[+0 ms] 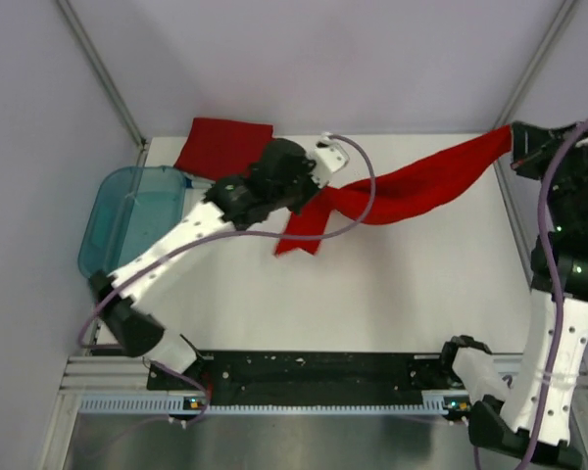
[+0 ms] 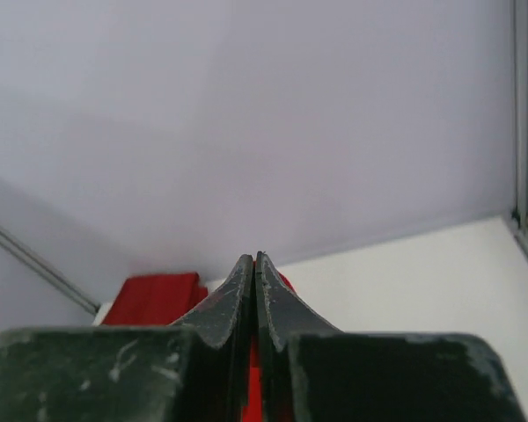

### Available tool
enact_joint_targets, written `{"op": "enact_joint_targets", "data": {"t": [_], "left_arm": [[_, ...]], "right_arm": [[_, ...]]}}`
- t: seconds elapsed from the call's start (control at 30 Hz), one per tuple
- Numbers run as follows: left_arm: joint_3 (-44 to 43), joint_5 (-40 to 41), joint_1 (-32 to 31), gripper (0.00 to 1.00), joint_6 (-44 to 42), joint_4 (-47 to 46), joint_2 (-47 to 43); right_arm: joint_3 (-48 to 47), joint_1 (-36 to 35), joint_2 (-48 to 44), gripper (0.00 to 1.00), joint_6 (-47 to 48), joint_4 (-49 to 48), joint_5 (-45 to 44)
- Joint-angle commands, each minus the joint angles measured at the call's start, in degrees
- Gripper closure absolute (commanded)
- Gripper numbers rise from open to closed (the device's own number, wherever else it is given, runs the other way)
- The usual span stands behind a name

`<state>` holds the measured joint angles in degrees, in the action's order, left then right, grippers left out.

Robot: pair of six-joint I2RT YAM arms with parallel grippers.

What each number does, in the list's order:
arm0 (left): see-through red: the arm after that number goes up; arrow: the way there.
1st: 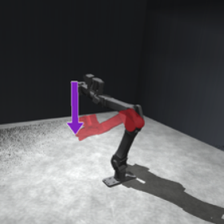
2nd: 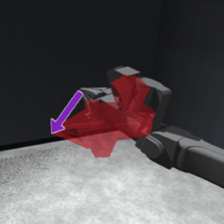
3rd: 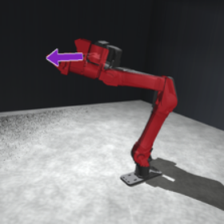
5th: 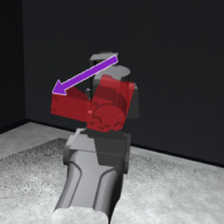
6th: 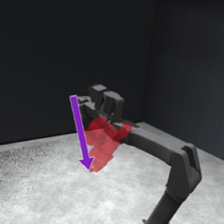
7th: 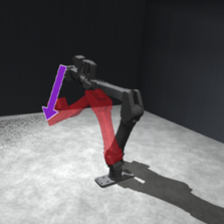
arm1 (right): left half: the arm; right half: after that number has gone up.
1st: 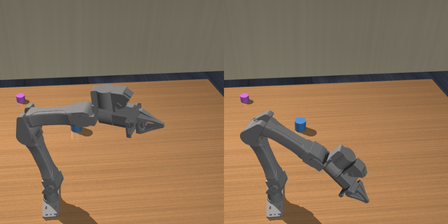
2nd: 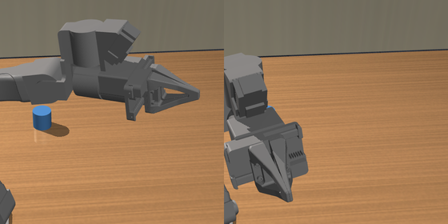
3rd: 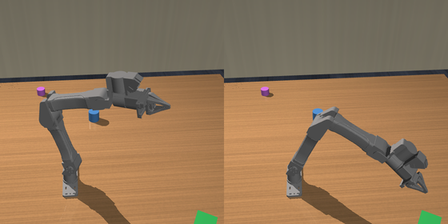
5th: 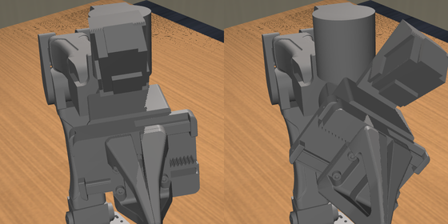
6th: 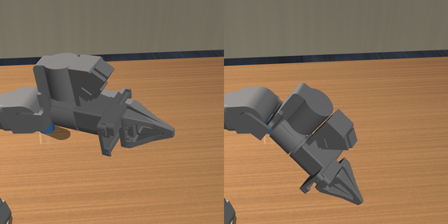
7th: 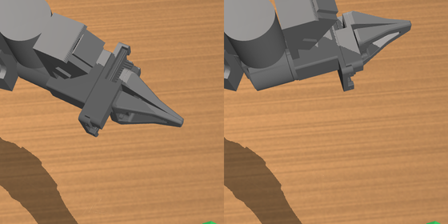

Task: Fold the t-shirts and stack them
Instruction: Flatten out the tshirt

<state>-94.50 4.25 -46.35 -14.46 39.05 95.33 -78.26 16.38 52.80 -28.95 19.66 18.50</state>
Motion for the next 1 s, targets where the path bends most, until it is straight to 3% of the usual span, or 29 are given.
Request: {"op": "enact_joint_targets", "data": {"t": [0.0, 0.23, 0.37, 0.53, 0.63, 0.7, 0.77, 0.87, 0.97], "left_arm": [[-2.6, 2.3, -0.8, 1.0, -11.4, 5.9, -18.0], [-9.5, -1.9, -1.8, 1.0, -10.0, 18.9, -28.2], [-6.2, -10.5, -1.6, 1.0, -11.3, 21.2, -33.9], [-3.2, -18.6, -1.1, 1.0, -9.9, 22.2, -34.7], [1.9, -18.8, -1.1, 1.0, -9.3, 18.9, -33.0], [6.5, -16.3, -0.2, 1.0, -8.7, 14.9, -29.5], [8.5, -19.7, 3.2, 1.0, -8.4, 13.2, -23.6], [8.0, -27.7, 10.5, 1.0, -8.0, 12.0, -15.1], [7.8, -30.3, 14.8, 1.0, -10.2, 9.0, -6.2]], "right_arm": [[-9.9, 0.4, -6.3, 1.0, 1.6, 1.8, -4.5], [-23.2, 0.4, -13.0, 1.0, 6.2, 8.7, -9.1], [-27.5, 0.4, -15.3, 1.0, 8.1, 11.6, -9.6], [-25.8, 0.2, -15.5, 1.0, 6.7, 11.3, -6.5], [-20.3, 0.1, -11.8, 1.0, 4.2, 7.7, -1.0], [-11.7, 0.2, -8.3, 1.0, -0.5, -1.8, 4.6], [-3.6, 0.1, -2.3, 1.0, -5.0, -12.1, 9.3], [-1.3, -3.7, 8.9, 1.0, -1.4, -12.9, 7.4], [-3.1, -11.1, 21.2, 1.0, 5.6, -13.2, 1.6]]}}
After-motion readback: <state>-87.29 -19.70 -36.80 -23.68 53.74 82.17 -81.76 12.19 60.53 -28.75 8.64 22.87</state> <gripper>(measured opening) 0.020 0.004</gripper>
